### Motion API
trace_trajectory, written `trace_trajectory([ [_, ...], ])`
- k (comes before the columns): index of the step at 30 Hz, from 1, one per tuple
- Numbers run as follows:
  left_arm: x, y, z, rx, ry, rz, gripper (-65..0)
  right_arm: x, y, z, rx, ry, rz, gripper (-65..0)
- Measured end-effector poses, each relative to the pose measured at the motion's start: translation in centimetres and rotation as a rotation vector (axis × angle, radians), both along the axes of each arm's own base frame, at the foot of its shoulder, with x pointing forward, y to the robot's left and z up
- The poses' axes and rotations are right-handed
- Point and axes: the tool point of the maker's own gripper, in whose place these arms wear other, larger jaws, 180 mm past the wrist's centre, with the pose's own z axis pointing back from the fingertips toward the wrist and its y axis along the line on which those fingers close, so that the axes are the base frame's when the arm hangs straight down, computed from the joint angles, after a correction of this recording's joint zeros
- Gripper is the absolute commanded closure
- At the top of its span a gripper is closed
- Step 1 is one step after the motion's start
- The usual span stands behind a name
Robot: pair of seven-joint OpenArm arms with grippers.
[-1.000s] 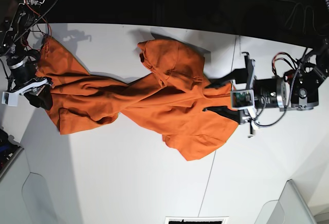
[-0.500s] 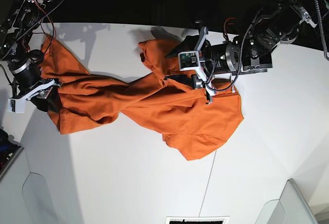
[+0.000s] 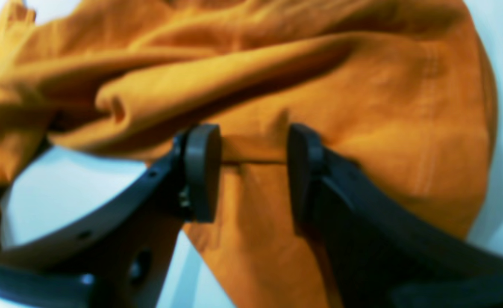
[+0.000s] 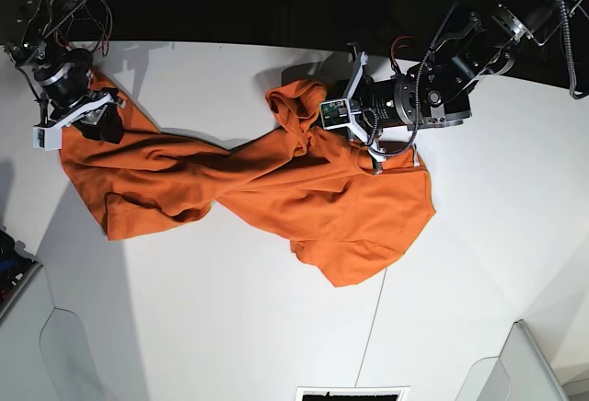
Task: Layout the t-shirt on the table in an organized manner, then fold the t-shirt properly
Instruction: 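Lift the shirt and pull the grippers apart to stretch it out, then lower the stretched shirt onto the table and open both grippers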
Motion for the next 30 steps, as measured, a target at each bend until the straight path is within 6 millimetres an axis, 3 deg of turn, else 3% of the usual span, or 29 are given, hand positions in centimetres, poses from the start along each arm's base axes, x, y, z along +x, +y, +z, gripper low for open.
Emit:
trace_trajectory([
  [6, 0.0, 3.5, 0.8, 0.104, -0.041, -0.021, 0.0, 0.0, -1.6, -1.6, 0.003, -0.036, -0.053, -26.1],
  [9, -0.2, 4.8, 2.7, 0.151, -0.084, -0.052, 0.0, -0.1, -3.0, -1.7, -0.022, -0.027, -0.055, -26.1],
  [12, -0.9, 4.9, 5.4, 0.131, -0.090, -0.071, 0.0, -0.2, -5.0, -1.4, -0.083, -0.007, -0.043, -26.1],
  [15, -3.0, 4.6, 7.2, 0.117, -0.071, -0.129, 0.0, -0.2, -6.6, -0.9, -0.127, 0.001, -0.043, -26.1],
  [19, -6.3, 3.5, 8.1, 0.077, -0.021, -0.207, 0.0, -0.5, -7.5, -0.8, -0.147, 0.011, -0.049, -26.1],
  [23, -8.0, 3.4, 7.3, 0.070, 0.029, -0.214, 0.0, -0.5, -7.4, -0.6, -0.110, 0.011, -0.067, -26.1],
  [24, -8.3, 3.4, 7.1, 0.070, 0.039, -0.215, -0.9, -0.5, -7.4, -0.5, -0.097, 0.004, -0.072, -26.1],
  [28, -8.0, 4.0, 6.6, 0.111, 0.040, -0.196, -21.8, -0.6, -7.3, 0.5, -0.089, -0.001, -0.075, -26.1],
  [30, -7.0, 4.7, 6.3, 0.150, 0.030, -0.129, -24.6, -0.4, -7.3, 1.6, -0.091, -0.014, -0.072, -26.1],
])
